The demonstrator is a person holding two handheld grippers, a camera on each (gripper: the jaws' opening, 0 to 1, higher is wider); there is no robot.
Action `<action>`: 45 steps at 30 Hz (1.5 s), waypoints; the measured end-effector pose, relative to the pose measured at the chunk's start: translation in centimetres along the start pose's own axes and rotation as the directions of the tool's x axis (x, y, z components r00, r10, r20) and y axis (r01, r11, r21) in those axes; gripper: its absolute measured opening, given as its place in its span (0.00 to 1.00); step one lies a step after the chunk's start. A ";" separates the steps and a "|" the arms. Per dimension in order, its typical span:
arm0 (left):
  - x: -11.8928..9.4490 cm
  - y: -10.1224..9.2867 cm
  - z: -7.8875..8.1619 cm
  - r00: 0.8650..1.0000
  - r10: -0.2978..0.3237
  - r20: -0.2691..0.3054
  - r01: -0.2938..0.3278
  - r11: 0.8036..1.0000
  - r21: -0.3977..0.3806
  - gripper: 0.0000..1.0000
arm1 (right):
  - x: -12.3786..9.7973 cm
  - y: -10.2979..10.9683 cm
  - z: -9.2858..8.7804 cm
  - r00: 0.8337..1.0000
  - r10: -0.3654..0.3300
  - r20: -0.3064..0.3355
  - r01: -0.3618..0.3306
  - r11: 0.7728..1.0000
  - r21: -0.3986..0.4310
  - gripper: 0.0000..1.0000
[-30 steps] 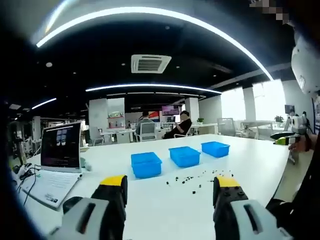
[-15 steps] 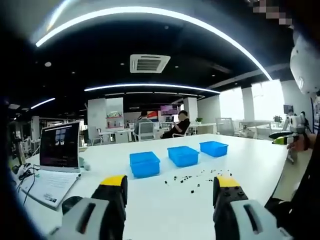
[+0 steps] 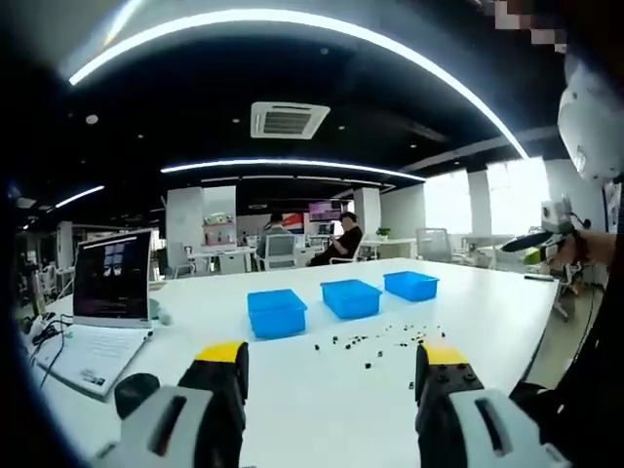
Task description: Pick up the resistors one by one and place each resistor into its matching bin, sorting the parts by color and model until every resistor is separated into the correct bin for its type
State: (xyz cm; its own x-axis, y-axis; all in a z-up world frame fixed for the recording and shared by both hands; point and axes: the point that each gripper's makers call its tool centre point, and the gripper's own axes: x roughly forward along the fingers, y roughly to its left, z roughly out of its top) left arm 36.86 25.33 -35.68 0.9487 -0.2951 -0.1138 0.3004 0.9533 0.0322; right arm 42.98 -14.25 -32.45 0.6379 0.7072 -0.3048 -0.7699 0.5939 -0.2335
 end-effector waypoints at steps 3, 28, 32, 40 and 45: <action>-0.3 0.1 -0.2 1.000 0.000 0.001 0.000 1.000 -0.005 0.70 | 0.9 0.4 0.6 0.999 0.046 -0.027 -0.046 0.998 -0.030 0.59; -1.7 -0.9 -2.0 0.998 -0.051 -0.043 0.050 0.999 -0.007 0.70 | 9.5 8.6 3.5 0.790 0.471 -0.392 -0.585 0.770 -0.254 0.55; -2.0 -1.8 -2.4 0.994 -0.096 -0.060 0.095 0.995 -0.014 0.71 | 10.8 10.0 3.3 0.734 0.506 -0.453 -0.653 0.709 -0.267 0.53; -2.4 -3.0 -2.9 0.987 -0.135 -0.089 0.134 0.991 -0.018 0.71 | 12.7 12.4 1.5 0.593 0.541 -0.597 -0.796 0.504 -0.334 0.49; -2.6 -3.6 -3.5 0.981 -0.156 -0.114 0.155 0.988 -0.017 0.71 | 13.7 13.5 0.3 0.517 0.545 -0.660 -0.854 0.377 -0.358 0.46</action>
State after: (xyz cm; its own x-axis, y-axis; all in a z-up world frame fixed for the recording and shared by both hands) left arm 32.93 22.90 -38.96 0.8730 -0.4305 -0.2294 0.4418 0.8971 -0.0024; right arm 41.32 3.57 -39.55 -0.1003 0.4356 -0.8945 -0.8409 -0.5176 -0.1578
